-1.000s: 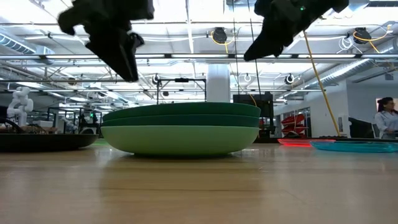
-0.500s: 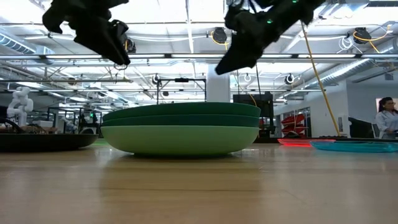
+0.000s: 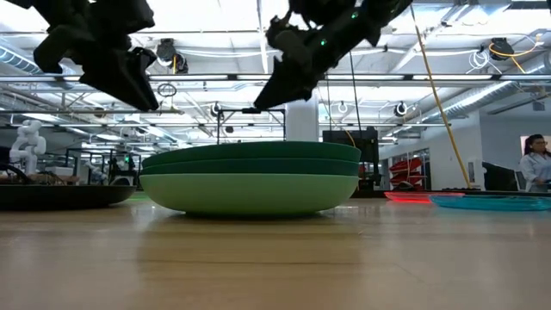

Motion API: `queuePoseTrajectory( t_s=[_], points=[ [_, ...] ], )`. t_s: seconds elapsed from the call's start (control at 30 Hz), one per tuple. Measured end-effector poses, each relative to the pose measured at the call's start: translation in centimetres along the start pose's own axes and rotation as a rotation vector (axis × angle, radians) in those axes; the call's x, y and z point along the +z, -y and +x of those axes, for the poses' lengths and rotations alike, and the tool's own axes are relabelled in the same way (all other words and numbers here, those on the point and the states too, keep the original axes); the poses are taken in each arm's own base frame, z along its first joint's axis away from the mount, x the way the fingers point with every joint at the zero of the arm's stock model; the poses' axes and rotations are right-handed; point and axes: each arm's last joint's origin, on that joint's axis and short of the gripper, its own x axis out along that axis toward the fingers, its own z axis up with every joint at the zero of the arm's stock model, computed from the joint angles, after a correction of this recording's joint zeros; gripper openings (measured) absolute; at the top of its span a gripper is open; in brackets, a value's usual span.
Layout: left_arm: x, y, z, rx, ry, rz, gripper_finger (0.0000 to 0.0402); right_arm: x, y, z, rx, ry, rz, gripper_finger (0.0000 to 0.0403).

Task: Stack plastic plates
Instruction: Remove the white plate from the stacked plates

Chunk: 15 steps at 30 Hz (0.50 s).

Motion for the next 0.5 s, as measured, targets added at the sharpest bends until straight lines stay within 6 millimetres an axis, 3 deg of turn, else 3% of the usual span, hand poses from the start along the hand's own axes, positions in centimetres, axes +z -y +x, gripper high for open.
queuePoseTrajectory(
  t_s=[0.23, 0.5],
  points=[
    [-1.0, 0.1, 0.1, -0.002, -0.021, 0.008, 0.0124, 0.0, 1.3, 3.3, 0.052, -0.039, -0.001, 0.0082],
    [-1.3, 0.1, -0.1, -0.002, -0.032, -0.015, 0.0124, -1.4, 2.3, 5.9, 0.037, -0.089, -0.016, 0.0082]
  ],
)
